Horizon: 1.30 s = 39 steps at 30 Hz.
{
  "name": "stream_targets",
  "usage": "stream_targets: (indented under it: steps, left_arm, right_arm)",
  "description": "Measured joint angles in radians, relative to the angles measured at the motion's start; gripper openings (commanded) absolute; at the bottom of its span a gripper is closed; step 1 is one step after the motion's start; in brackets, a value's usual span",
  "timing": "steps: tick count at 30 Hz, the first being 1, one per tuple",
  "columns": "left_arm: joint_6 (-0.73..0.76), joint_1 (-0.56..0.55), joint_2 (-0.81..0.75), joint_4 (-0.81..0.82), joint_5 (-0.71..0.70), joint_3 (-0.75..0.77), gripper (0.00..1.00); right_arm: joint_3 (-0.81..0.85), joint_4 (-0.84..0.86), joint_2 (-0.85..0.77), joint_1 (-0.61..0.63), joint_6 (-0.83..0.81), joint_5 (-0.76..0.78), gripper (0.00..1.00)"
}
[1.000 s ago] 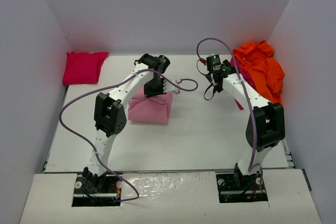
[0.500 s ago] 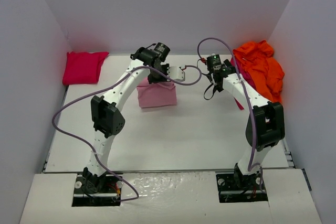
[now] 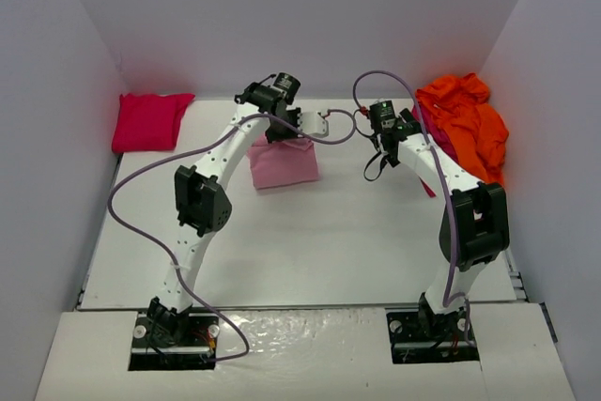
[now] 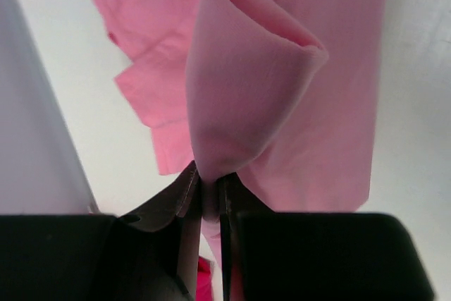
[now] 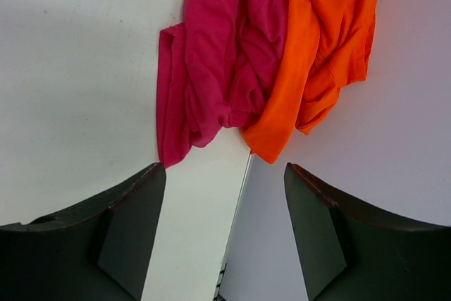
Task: Fold and stack the t-shirts
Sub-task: Fold the tshirt
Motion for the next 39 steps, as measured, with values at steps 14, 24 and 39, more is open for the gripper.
stream_targets:
  steps: [14, 24, 39]
  left_arm:
    - [-0.141, -0.338, -0.529, -0.066, 0.006, -0.623, 0.0]
    - [-0.279, -0.466, -0.677, -0.16, 0.099, -0.724, 0.0]
    - [-0.228, -0.456, -0.54, -0.168, 0.115, -0.689, 0.0]
  right_arm:
    - [0.012, 0.023, -0.011, -0.022, -0.006, 0.011, 0.66]
    - [0.011, 0.022, -0.096, -0.022, -0.035, 0.017, 0.69]
    - [-0.016, 0.016, -0.124, -0.022, -0.031, 0.03, 0.68]
